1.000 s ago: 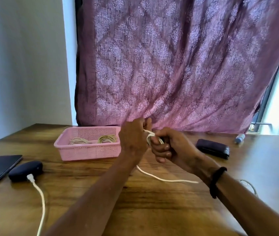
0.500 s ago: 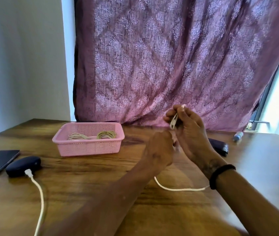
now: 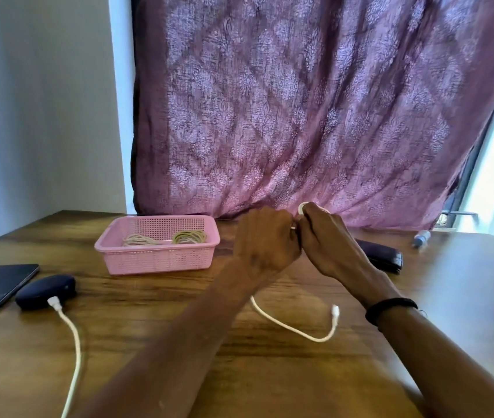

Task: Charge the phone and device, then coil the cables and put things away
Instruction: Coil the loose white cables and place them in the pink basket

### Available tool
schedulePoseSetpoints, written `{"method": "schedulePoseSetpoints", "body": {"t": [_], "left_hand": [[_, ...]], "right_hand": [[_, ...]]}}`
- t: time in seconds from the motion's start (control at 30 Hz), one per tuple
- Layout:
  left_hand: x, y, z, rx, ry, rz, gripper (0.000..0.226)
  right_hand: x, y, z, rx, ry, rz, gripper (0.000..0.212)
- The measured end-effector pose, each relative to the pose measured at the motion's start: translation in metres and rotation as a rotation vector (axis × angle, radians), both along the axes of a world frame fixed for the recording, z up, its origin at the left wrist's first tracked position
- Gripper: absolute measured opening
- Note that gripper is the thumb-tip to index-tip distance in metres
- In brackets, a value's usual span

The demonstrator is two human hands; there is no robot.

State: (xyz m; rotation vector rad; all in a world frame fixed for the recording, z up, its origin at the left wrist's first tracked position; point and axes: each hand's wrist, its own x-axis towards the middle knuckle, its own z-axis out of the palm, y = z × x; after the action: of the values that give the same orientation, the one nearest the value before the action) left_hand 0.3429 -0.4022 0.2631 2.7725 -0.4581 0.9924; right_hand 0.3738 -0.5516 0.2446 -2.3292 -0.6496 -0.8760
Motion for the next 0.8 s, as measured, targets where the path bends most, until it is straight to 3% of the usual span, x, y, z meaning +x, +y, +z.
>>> {"method": "schedulePoseSetpoints", "body": {"t": [0.07, 0.17, 0.23, 0.33, 0.4, 0.5, 0.57, 0.7, 0.8], "left_hand": [[0.017, 0.005, -0.005, -0.044, -0.115, 0.026, 0.029], [0.031, 0.017, -0.011, -0.164, -0.099, 0.086, 0.021], [0.034, 0.023, -0.008, -0.244, -0.12, 0.11, 0.017], [0.041, 0.023, -0.019, -0.238, -0.087, 0.181, 0.031], [0.065, 0.025, -0.05, -0.229, -0.085, 0.184, 0.027], [0.072, 0.014, -0.071, -0.269, 0.048, 0.121, 0.046], [0.056, -0.007, -0.056, -0.215, 0.02, 0.093, 0.03], [0.034, -0.025, -0.052, -0.075, -0.094, 0.097, 0.03], [0.038, -0.02, -0.058, -0.035, -0.156, -0.003, 0.029]], "right_hand": [[0.001, -0.005, -0.002, -0.021, 0.007, 0.012, 0.032], [-0.004, -0.003, -0.001, -0.076, 0.121, 0.047, 0.039], [-0.012, 0.01, 0.004, 0.173, 0.422, 0.221, 0.045], [-0.024, 0.022, 0.016, 0.59, 0.861, 0.626, 0.039], [-0.027, 0.022, 0.024, 0.817, 1.023, 0.942, 0.034], [-0.023, 0.013, 0.027, 1.032, 1.004, 1.149, 0.037], [-0.018, 0.007, 0.025, 1.103, 0.944, 1.192, 0.039], [-0.003, -0.007, 0.022, 1.22, 0.741, 1.07, 0.046], [0.01, -0.015, 0.019, 1.178, 0.596, 0.877, 0.064]]}}
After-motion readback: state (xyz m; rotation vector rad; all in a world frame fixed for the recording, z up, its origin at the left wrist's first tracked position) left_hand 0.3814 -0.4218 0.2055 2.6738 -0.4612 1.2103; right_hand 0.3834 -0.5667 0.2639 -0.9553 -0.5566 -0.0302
